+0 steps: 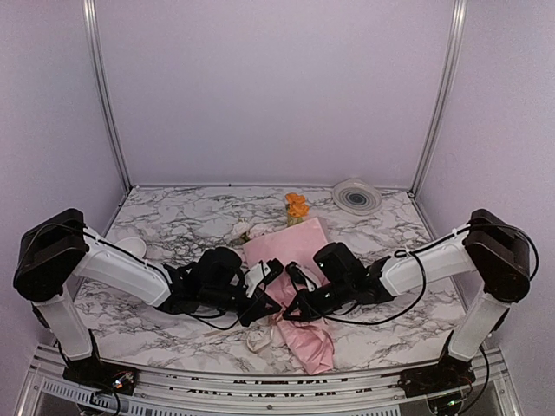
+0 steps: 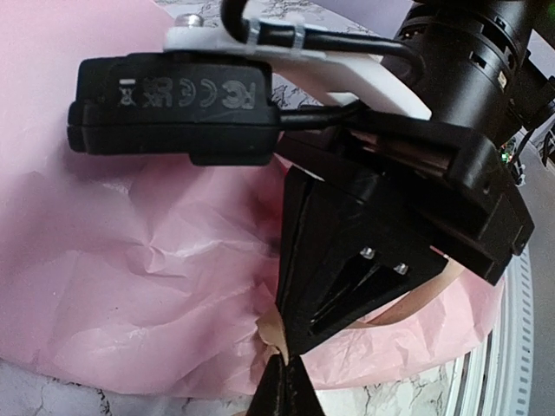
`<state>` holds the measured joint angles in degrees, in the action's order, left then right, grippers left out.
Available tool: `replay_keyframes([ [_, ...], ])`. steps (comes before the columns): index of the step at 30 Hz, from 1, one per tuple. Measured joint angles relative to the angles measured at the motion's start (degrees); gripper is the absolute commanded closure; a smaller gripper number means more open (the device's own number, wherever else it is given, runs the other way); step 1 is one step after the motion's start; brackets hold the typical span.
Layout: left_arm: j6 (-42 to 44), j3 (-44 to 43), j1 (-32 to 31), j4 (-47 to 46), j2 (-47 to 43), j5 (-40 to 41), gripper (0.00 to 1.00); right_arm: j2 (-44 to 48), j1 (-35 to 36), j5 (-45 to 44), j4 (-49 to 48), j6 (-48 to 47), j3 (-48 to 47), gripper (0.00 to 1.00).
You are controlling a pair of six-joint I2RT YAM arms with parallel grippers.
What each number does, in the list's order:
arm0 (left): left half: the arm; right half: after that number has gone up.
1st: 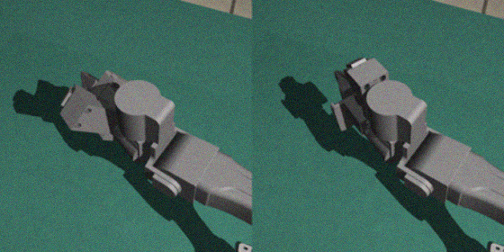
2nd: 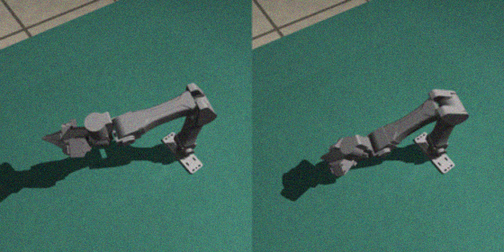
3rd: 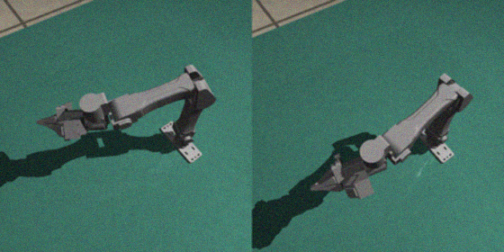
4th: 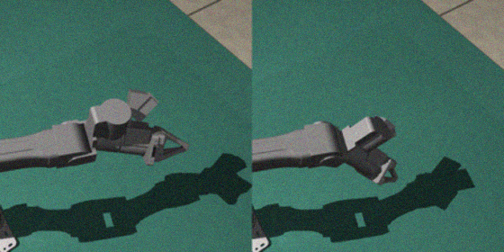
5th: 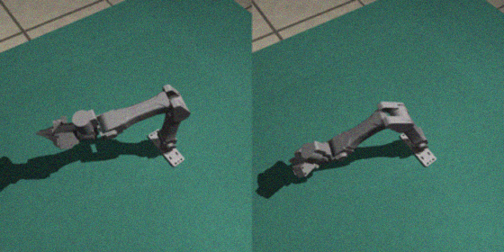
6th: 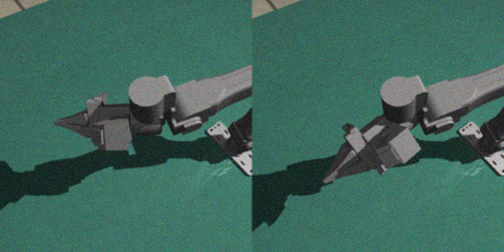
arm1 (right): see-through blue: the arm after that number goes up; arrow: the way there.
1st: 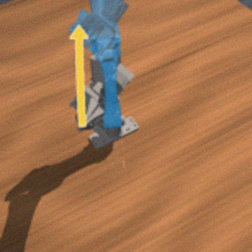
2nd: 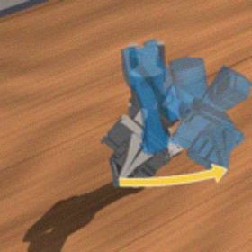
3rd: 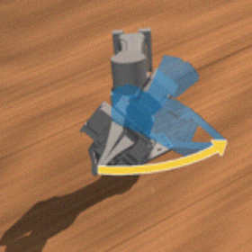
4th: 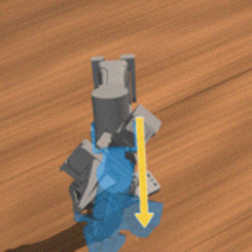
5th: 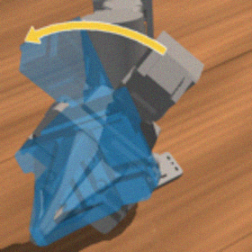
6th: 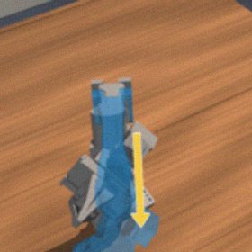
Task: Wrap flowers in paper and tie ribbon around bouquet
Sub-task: Cross the half-tied ribbon over the folded bouquet.
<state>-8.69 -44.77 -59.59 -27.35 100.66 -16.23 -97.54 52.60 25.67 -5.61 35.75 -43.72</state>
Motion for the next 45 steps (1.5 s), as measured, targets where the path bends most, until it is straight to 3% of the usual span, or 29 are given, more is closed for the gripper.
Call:
replay_keyframes([
  [10, -0.1, 0.0, 0.0, -0.7, 0.1, -1.2, 1.00, -0.3, -1.8, 1.2, -6.5, 2.0, 0.0, 1.00],
  [18, -0.1, -0.1, 0.0, -1.2, 1.8, -1.5, 0.90, -4.6, -2.4, 4.2, -10.2, 2.7, -0.4, 1.00],
  [27, 1.4, 0.0, 0.0, 0.2, 2.8, -3.5, 0.58, -7.7, -3.6, 7.9, -13.9, 4.3, -0.4, 1.00],
  [31, 3.0, 0.9, 1.0, 2.9, -0.7, -5.4, 0.50, -7.7, -3.7, 8.0, -13.9, 4.8, -0.4, 1.00],
  [34, 4.7, 1.2, 2.1, 4.9, -3.7, -7.2, 0.51, -8.1, -3.7, 8.0, -14.1, 4.9, -0.5, 1.00],
  [41, 5.5, 1.2, 5.2, 8.2, -4.7, -4.9, 0.83, -8.5, -3.7, 8.3, -14.2, 5.0, -0.5, 1.00],
  [45, 5.7, 1.1, 6.1, 9.0, -1.6, 2.1, 0.81, -8.5, -3.7, 8.3, -14.2, 5.0, -0.5, 1.00],
])
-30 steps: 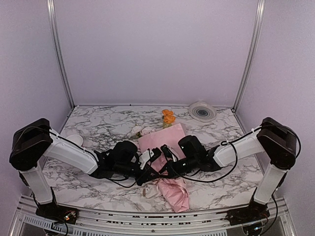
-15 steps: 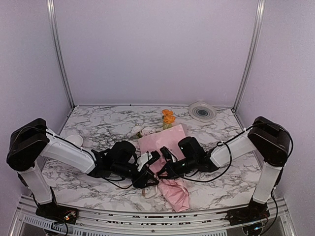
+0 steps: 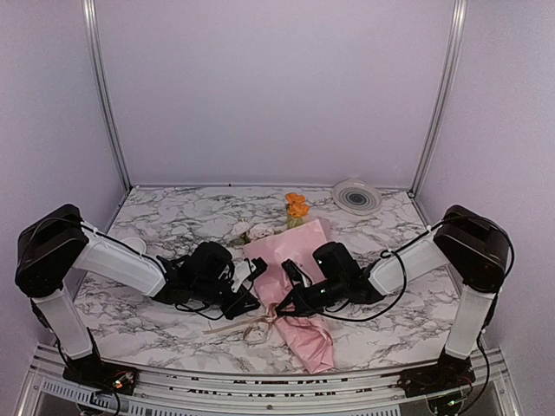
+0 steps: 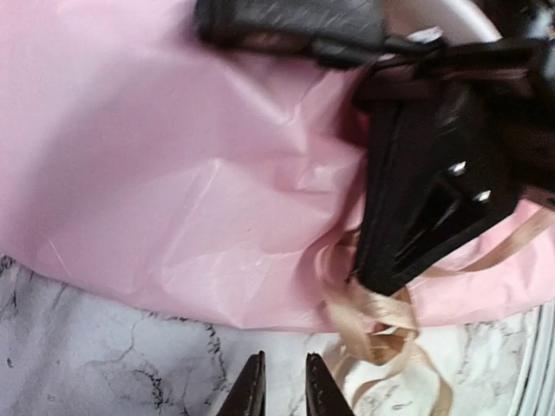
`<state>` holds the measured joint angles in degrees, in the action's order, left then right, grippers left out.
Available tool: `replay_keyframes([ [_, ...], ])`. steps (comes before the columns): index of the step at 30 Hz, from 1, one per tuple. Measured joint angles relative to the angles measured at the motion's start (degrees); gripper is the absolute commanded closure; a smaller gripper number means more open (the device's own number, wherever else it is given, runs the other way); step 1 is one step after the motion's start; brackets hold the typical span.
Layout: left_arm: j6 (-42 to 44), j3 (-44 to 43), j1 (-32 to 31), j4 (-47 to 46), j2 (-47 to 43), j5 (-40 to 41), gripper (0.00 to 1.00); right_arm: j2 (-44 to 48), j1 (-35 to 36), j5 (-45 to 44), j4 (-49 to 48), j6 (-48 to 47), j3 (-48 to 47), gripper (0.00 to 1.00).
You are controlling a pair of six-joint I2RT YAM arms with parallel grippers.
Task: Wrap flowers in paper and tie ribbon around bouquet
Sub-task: Cross the half-tied ribbon over the folded bouquet.
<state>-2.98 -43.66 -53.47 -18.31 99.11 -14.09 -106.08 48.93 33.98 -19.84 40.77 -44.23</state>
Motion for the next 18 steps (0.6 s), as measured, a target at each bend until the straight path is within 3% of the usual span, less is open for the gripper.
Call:
replay_keyframes([
  [8, 0.1, -2.4, 0.1, 0.6, 4.1, -3.9, 0.58, 0.0, 0.0, 0.0, 0.1, 0.0, 0.0, 1.00],
  [15, -1.6, -2.3, 0.1, -0.6, 4.9, -9.2, 0.55, 0.0, 0.0, 0.0, 0.4, 0.0, -0.2, 1.00],
  [18, -2.4, -2.4, 0.2, -1.1, 5.0, -10.1, 0.65, 0.0, 0.0, -0.2, 0.6, 0.0, -0.2, 1.00],
])
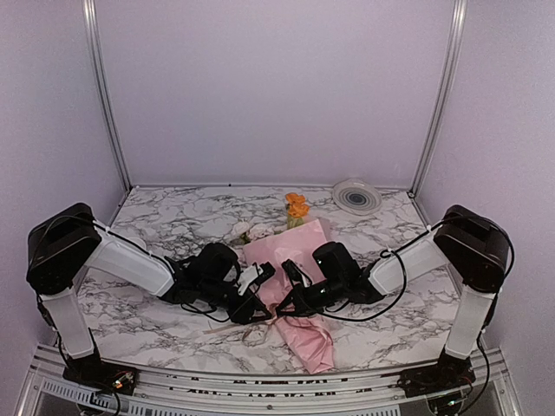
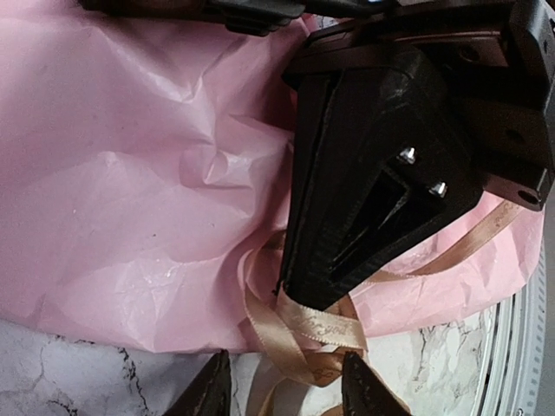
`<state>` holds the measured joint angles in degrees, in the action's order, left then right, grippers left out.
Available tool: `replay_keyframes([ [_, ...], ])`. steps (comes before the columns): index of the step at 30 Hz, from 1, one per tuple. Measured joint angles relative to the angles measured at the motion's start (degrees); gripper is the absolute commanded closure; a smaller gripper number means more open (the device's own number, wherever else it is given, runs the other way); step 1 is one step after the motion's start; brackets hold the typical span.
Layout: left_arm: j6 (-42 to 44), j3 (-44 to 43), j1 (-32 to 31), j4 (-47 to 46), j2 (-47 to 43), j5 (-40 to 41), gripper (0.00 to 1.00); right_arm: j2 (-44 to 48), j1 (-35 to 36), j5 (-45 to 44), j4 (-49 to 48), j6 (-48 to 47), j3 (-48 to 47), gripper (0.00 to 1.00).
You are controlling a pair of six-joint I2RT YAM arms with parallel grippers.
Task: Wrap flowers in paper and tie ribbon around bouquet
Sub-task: Cross the half-tied ribbon over the folded bouquet.
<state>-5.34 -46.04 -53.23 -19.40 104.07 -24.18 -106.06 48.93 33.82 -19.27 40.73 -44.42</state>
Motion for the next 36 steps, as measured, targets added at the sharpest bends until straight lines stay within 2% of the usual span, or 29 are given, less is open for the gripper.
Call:
replay_keyframes([
  [5, -0.9, -1.7, 0.0, 0.0, 2.1, 0.2, 0.87, 0.0, 0.0, -0.1, 0.0, 0.0, 0.0, 1.00],
  [10, -1.5, -1.9, 0.1, 0.1, 2.8, -0.4, 0.97, 0.0, 0.0, -0.3, 0.0, 0.0, 0.0, 1.00],
  [29, -1.7, -1.2, -1.6, -0.9, -1.6, -0.6, 0.97, 0.1, 0.8, -1.4, -0.3, 1.6, -1.6, 1.00],
  [36, -1.8, -2.1, -4.0, -1.0, 0.3, -0.4, 0.91, 0.1, 0.7, -1.3, -2.2, 3.9, -1.5, 1.00],
])
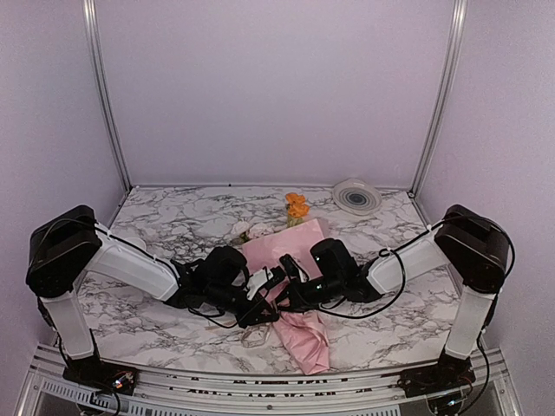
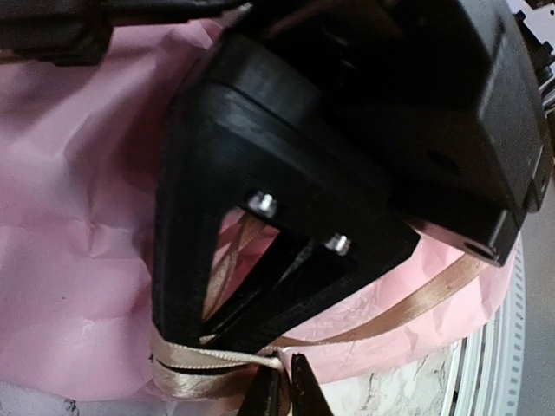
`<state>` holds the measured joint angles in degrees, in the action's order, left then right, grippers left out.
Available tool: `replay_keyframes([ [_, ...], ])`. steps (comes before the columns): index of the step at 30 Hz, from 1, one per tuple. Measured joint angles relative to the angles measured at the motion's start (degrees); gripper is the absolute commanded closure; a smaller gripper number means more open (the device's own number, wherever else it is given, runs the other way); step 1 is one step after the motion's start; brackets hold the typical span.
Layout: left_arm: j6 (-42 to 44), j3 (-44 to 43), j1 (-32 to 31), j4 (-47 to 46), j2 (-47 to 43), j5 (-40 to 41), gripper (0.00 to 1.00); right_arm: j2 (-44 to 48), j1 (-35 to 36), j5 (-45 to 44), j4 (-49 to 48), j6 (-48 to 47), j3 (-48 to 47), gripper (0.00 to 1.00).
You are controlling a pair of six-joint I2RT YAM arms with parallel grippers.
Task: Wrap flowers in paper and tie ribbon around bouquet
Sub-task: Cross the half-tied ribbon over the folded bouquet.
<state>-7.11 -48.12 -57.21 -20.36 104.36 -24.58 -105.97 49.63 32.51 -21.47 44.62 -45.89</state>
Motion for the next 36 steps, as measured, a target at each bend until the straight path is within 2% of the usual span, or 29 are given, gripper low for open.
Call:
replay_keyframes([
  [5, 0.2, -0.1, -1.3, 0.1, 1.2, 2.3, 0.88, 0.0, -0.1, -0.1, 0.3, 0.4, 0.1, 1.00],
  [9, 1.0, -1.1, -2.1, 1.2, 2.4, 4.9, 0.86, 0.1, -0.2, -0.7, 1.6, 0.4, 0.1, 0.95],
  [12, 1.8, -1.7, -2.7, 1.8, 2.9, 7.0, 0.85, 1.0, -0.4, -1.1, 3.8, 0.2, 0.1, 0.91],
  [25, 2.2, -1.5, -3.1, 1.2, 2.9, 10.1, 0.84, 8.5, -1.5, -2.2, 15.8, -4.0, 0.1, 0.88],
  [27, 2.1, -1.4, -3.1, 0.8, 2.9, 10.1, 0.84, 8.5, -2.3, -2.3, 16.4, -4.3, 0.0, 0.88],
  [32, 1.8, -0.4, -3.1, -1.0, 2.9, 10.1, 0.84, 7.5, -2.6, -1.6, 16.0, -4.4, 0.0, 0.97],
  [36, 1.5, 0.9, -3.1, -2.8, 2.6, 10.1, 0.84, 6.2, -2.6, -1.0, 15.8, -4.4, 0.0, 0.95],
])
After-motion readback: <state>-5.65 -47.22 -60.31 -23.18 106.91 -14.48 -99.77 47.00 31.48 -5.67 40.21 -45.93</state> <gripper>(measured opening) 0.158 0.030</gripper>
